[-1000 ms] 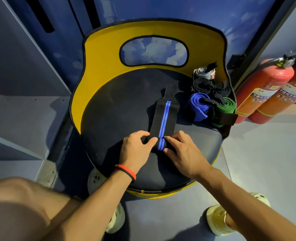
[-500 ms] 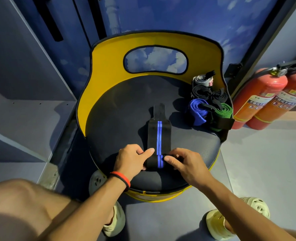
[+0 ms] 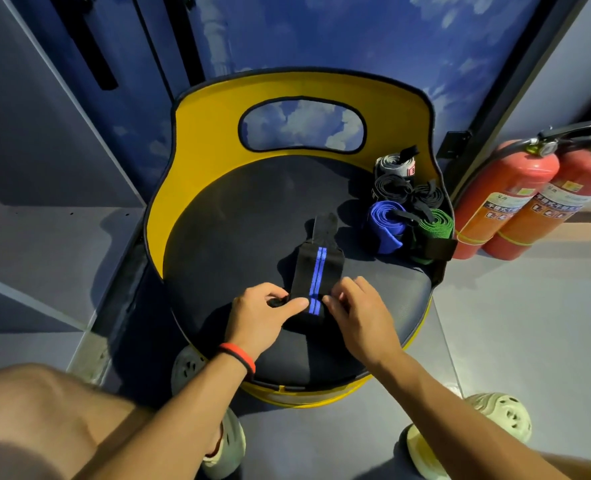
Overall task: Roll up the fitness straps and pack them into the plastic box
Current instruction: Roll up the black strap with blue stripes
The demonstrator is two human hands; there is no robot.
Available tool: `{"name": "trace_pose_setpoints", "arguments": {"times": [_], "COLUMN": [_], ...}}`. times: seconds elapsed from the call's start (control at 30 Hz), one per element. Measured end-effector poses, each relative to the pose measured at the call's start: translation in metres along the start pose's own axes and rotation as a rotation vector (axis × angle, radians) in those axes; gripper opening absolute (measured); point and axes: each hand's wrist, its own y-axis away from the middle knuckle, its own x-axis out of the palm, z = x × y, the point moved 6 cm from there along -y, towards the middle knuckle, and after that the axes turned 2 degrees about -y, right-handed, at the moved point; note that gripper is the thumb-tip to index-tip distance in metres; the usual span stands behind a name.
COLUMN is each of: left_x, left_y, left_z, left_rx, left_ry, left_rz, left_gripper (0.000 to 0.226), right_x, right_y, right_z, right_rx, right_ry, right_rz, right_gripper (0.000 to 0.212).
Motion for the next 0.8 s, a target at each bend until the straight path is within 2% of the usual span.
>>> {"name": "trace_pose_setpoints", "arguments": {"times": [0.13, 0.27, 0.3, 0.5, 0.67, 0.8], "left_x": [0.003, 0.002, 0.003, 0.001, 0.006, 0.014], "left_y": [-0.005, -0.01, -0.011, -0.003, 0.007, 0.02], "left_z": [0.0, -0.007, -0.009, -0.027, -0.027, -0.023], "left_rx": [-0.021, 0.038, 0.057, 0.219, 0.235, 0.309], "left_ry": [0.022, -0.087, -0.117, -0.375, -0.52, -0.598], "left_rz": [-0.035, -0.088, -0.095, -0.131, -0.031, 0.088], "left_gripper": [0.029, 0.038, 0.041, 0.062, 0.057, 0.054], "right_x": [-0.003, -0.004, -0.004, -0.006, -0.012, -0.012], "right_y": [0.007, 0.019, 0.019, 0.013, 0.009, 0.006], "right_z": [0.011, 0.004, 0.002, -0.003, -0.018, -0.021], "right_rx": [-0.174, -0.166, -0.148, -0.087, -0.018, 0.05], "right_ry": [0.04, 0.087, 0.098, 0.049, 0.04, 0.007], "right_rz": [0.013, 0.174, 0.188, 0.205, 0.368, 0.412], "right_gripper": [0.006, 0.05, 0.056, 0.057, 0.06, 0.053]}}
